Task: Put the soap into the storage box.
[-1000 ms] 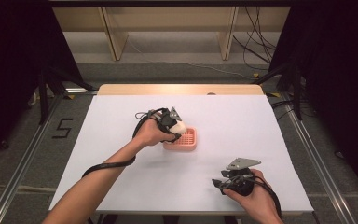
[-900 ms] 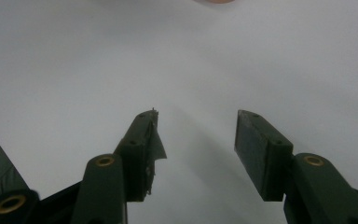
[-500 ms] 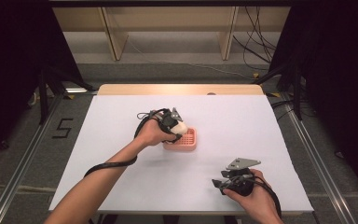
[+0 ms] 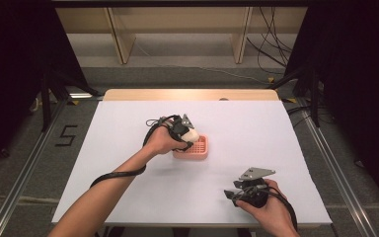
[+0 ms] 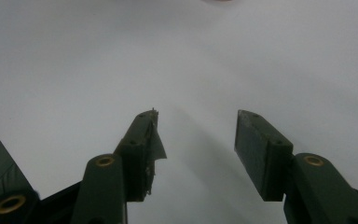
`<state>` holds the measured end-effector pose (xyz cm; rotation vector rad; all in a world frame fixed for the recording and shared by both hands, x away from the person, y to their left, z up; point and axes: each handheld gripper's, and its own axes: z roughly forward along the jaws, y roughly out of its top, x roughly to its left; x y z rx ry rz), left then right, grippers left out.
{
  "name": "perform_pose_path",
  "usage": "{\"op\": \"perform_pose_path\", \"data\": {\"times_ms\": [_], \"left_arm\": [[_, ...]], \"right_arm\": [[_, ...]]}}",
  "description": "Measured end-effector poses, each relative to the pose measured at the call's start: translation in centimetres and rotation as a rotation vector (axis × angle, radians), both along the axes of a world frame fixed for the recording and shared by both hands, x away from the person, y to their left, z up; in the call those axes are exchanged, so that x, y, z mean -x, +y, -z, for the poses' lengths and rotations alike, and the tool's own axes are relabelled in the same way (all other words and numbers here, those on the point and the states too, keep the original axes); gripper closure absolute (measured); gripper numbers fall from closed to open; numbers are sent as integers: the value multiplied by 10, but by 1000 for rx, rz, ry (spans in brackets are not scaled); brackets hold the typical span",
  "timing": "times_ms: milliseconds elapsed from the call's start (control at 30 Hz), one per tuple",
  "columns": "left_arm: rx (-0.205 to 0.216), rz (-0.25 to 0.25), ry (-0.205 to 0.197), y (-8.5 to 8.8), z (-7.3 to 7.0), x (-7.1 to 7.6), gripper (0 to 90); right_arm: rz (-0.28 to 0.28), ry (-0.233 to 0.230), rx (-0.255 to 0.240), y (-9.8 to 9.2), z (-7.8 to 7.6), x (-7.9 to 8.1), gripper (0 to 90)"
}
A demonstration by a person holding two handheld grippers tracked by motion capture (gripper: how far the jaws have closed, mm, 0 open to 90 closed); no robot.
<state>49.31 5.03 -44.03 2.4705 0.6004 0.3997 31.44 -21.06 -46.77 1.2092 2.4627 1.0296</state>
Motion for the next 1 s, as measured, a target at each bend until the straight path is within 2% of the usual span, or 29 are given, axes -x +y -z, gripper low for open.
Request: {"op": "perform_pose_path", "data": {"times_ms": [100, 167, 233, 267, 300, 500, 533, 700, 867, 900, 1000], "left_arm": [[1, 4, -3, -1, 1, -1, 495], [3, 5, 1, -2, 2, -1, 495], [0, 4, 9, -3, 2, -2, 495], [-4, 8, -2, -3, 3, -2, 495], [-4, 8, 0, -4, 4, -2, 495], [-27, 20, 3, -7, 6, -4, 494], [-28, 20, 5, -7, 6, -4, 495], [-25, 17, 8, -8, 7, -4, 494], [-24, 10, 14, -9, 7, -5, 494], [-38, 17, 23, -9, 6, -6, 493], [-41, 22, 27, -9, 6, -7, 493]], "right_arm": [[-7, -18, 9, -1, 1, -1, 499], [-8, 12, 19, -2, -3, 0, 499], [-14, 0, 25, -3, -2, -1, 499], [-7, 11, 20, -2, -3, 0, 499], [-17, -1, 27, -2, -2, -1, 499], [-8, 11, 13, 1, -3, 0, 499], [-12, 2, 27, 0, -3, 0, 499], [-6, -12, 16, -1, -1, -1, 499], [-8, 12, 24, 0, -4, 0, 499], [-7, 15, 24, 0, -3, 0, 499], [-6, 12, 24, 0, -4, 0, 499]]}}
